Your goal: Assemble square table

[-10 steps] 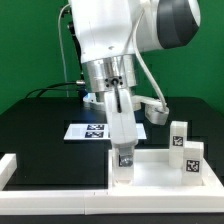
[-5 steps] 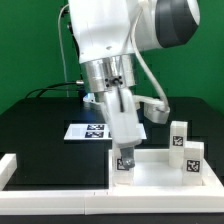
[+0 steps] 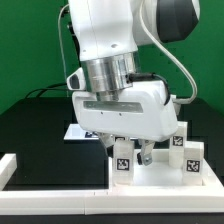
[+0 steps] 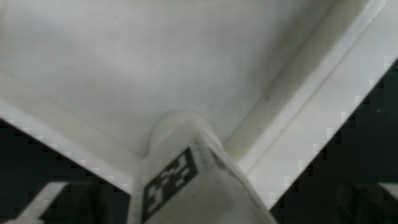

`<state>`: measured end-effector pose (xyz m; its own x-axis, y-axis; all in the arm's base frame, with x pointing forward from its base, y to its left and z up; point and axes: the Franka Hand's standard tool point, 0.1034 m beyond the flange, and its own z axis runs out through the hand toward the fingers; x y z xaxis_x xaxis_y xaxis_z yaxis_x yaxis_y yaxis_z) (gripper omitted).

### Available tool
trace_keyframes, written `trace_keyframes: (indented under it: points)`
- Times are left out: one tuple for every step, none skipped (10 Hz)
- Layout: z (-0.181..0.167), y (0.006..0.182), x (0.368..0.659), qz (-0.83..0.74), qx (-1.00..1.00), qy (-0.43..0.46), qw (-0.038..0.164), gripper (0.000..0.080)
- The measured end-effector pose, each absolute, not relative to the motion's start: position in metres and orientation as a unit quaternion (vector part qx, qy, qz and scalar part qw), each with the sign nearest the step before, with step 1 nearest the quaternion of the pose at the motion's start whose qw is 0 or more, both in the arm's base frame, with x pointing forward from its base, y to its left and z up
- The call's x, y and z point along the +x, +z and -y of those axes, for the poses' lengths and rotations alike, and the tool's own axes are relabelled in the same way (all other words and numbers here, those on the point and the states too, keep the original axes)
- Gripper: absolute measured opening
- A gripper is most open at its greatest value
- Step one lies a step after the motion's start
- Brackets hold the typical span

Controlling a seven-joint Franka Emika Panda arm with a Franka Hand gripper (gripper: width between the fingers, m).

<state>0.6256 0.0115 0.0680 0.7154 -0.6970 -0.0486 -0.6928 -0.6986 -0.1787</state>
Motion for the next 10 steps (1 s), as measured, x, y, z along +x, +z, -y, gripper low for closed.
trace_keyframes:
  points:
    - [-0.0111, 0.0682, 0.6252, -0.318, -0.944, -0.014, 0.086, 0.0649]
    - [-0.0102, 0.0698, 0.6273, -0.204, -0.977, -0.023, 0.065, 0.0649]
    - [-0.0111, 0.0694, 0.6281, -0.179, -0.981, -0.030, 0.063, 0.0649]
    - [-0.0112, 0.0693, 0.6280, -0.204, -0.976, -0.028, 0.065, 0.0649]
    - [-0.0109, 0.0693, 0.6280, -0.202, -0.977, -0.028, 0.065, 0.0522]
    - [-0.0112, 0.0693, 0.6280, -0.212, -0.975, -0.028, 0.066, 0.0522]
    - [-0.0110, 0.0690, 0.6275, -0.255, -0.964, -0.024, 0.067, 0.0333]
    - [-0.0069, 0.0674, 0.6256, -0.282, -0.957, -0.021, 0.065, 0.0333]
    - [-0.0069, 0.0673, 0.6255, -0.321, -0.945, -0.018, 0.066, 0.0294]
    - [-0.0068, 0.0673, 0.6256, -0.347, -0.935, -0.016, 0.067, 0.0294]
